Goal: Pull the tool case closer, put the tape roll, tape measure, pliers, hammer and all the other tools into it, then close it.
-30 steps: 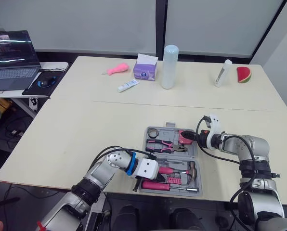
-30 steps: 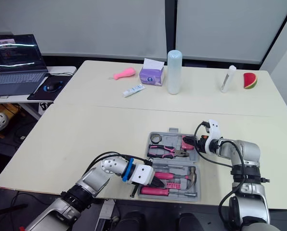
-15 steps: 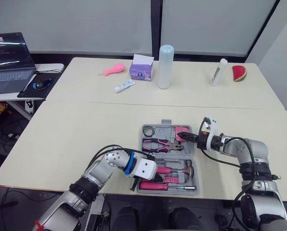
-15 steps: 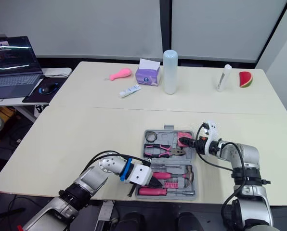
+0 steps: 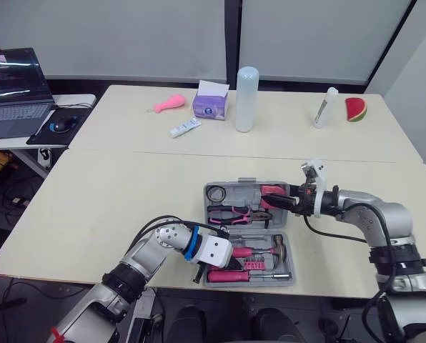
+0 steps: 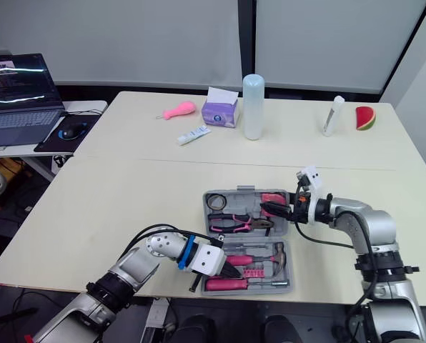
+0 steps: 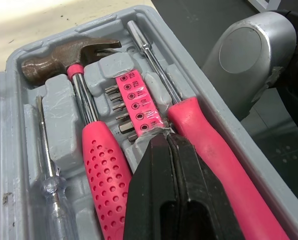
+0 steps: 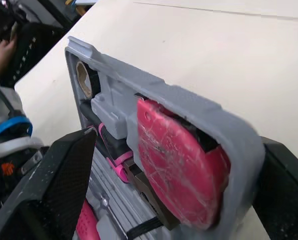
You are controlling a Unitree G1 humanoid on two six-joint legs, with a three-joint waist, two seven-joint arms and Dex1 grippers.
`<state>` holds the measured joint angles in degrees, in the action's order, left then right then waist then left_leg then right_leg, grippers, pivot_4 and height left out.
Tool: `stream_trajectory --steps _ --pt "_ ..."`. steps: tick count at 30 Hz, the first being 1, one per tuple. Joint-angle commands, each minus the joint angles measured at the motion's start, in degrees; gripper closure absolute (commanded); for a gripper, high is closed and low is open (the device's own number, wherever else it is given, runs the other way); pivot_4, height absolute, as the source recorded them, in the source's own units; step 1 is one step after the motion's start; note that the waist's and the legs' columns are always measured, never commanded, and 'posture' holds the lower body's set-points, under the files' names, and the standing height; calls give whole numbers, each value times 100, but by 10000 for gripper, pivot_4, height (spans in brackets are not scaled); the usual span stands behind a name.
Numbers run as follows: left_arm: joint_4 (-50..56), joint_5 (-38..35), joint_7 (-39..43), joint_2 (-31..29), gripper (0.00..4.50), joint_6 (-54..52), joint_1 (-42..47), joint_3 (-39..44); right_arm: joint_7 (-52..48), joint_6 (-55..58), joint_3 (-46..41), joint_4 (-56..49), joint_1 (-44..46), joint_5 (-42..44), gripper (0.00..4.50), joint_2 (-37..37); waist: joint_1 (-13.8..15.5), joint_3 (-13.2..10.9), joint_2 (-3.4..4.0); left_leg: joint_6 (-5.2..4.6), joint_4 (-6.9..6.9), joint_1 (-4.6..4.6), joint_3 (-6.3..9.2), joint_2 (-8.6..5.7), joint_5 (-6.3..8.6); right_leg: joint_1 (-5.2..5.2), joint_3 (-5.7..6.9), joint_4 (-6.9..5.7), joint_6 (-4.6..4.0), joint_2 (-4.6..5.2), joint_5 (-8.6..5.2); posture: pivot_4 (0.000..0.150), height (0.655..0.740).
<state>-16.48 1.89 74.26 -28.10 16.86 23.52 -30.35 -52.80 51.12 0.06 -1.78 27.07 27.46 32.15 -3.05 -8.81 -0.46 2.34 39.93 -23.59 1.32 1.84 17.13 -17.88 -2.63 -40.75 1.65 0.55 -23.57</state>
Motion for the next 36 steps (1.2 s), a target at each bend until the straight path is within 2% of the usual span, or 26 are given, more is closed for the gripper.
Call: stream_trajectory --steps 1,5,9,12,15,19,22,24,28,31,36 --pt "-116 -122 135 -274 45000 -360 -252 154 -336 -334 230 -730 -142 -21 151 333 -3 -2 -1 0 0 0 0 1 0 0 -1 0 0 0 0 1500 7161" --pt "535 -797 394 -598 45000 -878 -410 558 -497 -695 531 -1209 -354 -164 151 648 -15 -8 -4 0 -2 -6 5 5 0 -3 -1 3 0 -3 0 1500 7161" --pt "1205 -1320 662 -1221 45000 -1513 -714 994 -609 -1155 750 -1668 -540 -453 151 1009 4 -23 -2 0 0 -17 8 3 0 -13 1 2 0 -2 0 1500 7161" --pt "1569 -1638 805 -1862 45000 -2014 -1118 1440 -807 -1509 669 -2481 -1015 -735 151 1769 73 -43 -2 0 2 -29 12 -5 0 -23 5 3 0 8 0 1500 7161" --pt "1550 -1682 637 -2147 45000 -2209 -1362 1762 -1034 -1756 393 -3140 -1716 -942 151 2629 155 -50 2 -1 -2 -32 12 -10 1 -26 11 13 0 18 0 1500 7161" --pt "1489 -1633 323 -2224 45000 -2513 -1519 2049 -1467 -2196 -371 -3622 -2938 -1231 151 3680 226 -56 -3 -2 -1 -34 15 -20 2 -10 17 39 1 30 0 1500 7161" --pt "1533 -1579 35 -2132 45000 -2652 -1557 2146 -1561 -2337 -930 -3727 -3657 -1455 151 3986 250 -58 -8 -3 -2 -31 17 -18 2 5 21 56 0 28 0 1500 7161" --pt "1610 -1593 -88 -2057 45000 -2754 -1556 2155 -1378 -2405 -975 -3709 -3814 -1695 151 4000 222 -58 -8 -3 -3 -29 16 -16 2 8 21 57 0 25 0 1500 7161" --pt "1834 -1519 -369 -1829 45000 -3013 -1518 2045 -736 -2193 -337 -3756 -3760 -2351 151 3789 200 -58 -9 -2 -3 -29 17 -15 1 9 21 57 0 25 0 1500 7161" --pt "1862 -1212 -658 -1607 45000 -3071 -1415 1830 -276 -2010 521 -3756 -3477 -2977 5676 3438 205 -57 -11 -1 -2 -30 18 -17 1 10 21 59 0 25 0 1500 7161" --pt "1790 -764 -943 -1181 45000 -3129 -1221 1319 -123 -1821 1768 -3395 -2868 -3687 21334 2841 176 -58 -12 2 -2 -31 13 -21 -1 10 17 61 0 26 0 1500 7161"
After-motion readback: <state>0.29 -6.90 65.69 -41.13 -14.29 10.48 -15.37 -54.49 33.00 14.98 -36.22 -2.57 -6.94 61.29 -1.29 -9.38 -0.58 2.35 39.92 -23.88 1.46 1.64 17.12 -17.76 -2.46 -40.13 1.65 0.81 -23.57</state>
